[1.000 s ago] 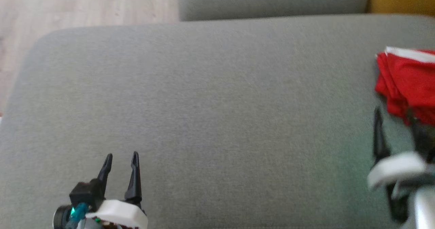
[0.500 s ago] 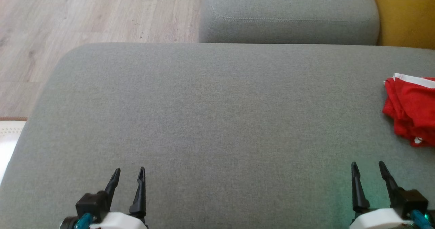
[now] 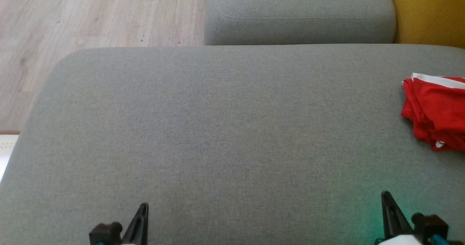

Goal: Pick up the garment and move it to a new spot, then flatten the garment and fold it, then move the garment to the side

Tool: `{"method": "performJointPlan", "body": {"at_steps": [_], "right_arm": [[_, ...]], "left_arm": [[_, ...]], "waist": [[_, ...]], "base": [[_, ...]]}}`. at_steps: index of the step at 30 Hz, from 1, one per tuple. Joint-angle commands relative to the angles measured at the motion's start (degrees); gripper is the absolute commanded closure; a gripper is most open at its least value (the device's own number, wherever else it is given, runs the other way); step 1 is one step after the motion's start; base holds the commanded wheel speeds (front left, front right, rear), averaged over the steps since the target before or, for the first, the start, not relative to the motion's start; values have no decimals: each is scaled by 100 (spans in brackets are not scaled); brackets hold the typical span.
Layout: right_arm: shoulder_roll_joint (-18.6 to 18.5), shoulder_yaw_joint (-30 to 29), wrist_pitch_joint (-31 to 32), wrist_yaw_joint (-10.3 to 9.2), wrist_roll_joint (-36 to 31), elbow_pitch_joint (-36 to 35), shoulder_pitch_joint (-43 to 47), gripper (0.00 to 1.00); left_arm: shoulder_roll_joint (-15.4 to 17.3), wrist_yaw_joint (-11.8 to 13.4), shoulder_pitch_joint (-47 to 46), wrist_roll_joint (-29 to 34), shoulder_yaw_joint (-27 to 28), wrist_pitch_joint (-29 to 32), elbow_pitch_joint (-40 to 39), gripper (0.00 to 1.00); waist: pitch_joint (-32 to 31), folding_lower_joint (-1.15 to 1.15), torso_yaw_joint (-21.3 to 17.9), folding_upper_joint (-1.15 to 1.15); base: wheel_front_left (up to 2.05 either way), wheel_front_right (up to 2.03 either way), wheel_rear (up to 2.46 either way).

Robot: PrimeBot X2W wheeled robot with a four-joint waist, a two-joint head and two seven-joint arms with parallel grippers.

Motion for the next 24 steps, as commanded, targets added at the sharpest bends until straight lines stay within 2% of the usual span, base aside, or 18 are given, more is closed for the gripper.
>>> {"method": "performJointPlan", "body": {"at_steps": [1,24], "right_arm": [[-2,-38,66,1,166,-74,-78,100],[-12,-18,422,8,1875,-244,-290,100]], "left_arm": [[2,-9,-78,-165,28,34,-102,100],[34,-94,-340,-1726,266,384,-176,100]], "waist": [[3,0,-10,0],[33,0,-111,0]], "base": [[0,0,0],[0,0,0]]}}
